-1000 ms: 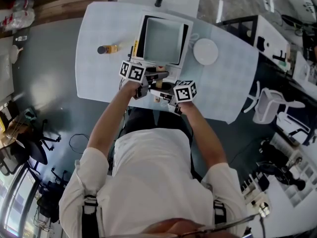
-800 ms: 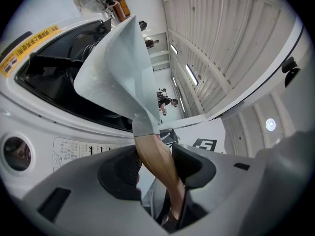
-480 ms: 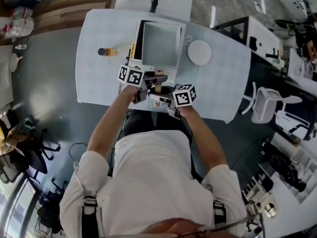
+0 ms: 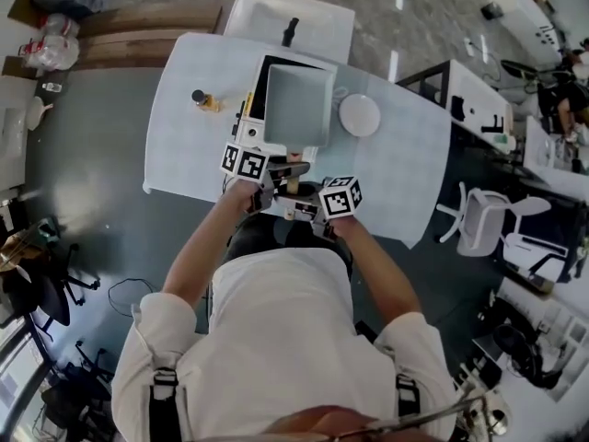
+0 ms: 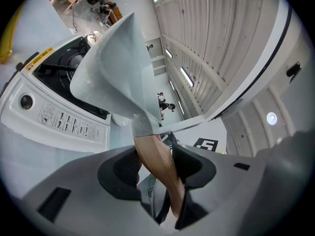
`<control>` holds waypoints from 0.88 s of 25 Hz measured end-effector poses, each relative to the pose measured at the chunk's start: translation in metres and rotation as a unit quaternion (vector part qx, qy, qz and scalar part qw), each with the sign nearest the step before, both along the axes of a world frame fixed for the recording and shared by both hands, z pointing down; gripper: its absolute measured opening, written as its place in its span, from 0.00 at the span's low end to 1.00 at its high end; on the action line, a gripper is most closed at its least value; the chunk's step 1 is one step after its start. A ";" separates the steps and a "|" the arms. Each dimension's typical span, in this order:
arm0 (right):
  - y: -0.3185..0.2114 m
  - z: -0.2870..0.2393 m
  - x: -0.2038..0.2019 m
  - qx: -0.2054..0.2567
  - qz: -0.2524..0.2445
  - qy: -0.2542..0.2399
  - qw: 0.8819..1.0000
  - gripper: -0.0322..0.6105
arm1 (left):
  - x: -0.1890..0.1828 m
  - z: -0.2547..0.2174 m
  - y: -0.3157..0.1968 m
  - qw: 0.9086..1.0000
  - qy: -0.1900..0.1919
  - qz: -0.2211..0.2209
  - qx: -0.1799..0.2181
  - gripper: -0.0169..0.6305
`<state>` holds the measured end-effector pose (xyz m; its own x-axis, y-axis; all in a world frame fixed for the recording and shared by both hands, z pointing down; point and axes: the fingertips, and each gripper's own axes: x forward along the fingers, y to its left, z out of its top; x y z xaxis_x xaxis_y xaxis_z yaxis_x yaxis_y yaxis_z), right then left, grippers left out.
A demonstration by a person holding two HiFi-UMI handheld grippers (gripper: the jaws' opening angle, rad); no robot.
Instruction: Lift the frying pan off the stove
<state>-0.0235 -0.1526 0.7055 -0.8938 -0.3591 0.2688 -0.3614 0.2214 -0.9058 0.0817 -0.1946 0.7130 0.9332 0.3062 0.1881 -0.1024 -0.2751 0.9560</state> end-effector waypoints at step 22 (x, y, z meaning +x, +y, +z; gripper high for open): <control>0.191 -0.049 0.019 0.025 -0.165 0.009 0.986 0.30 | 0.001 -0.054 0.161 0.988 0.011 -0.151 0.024 0.37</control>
<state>-0.0048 0.0387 0.6567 -0.9592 -0.0628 0.2757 -0.2788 0.3741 -0.8845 0.0829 -0.0336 0.6592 0.9847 0.0044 0.1740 -0.1658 -0.2803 0.9455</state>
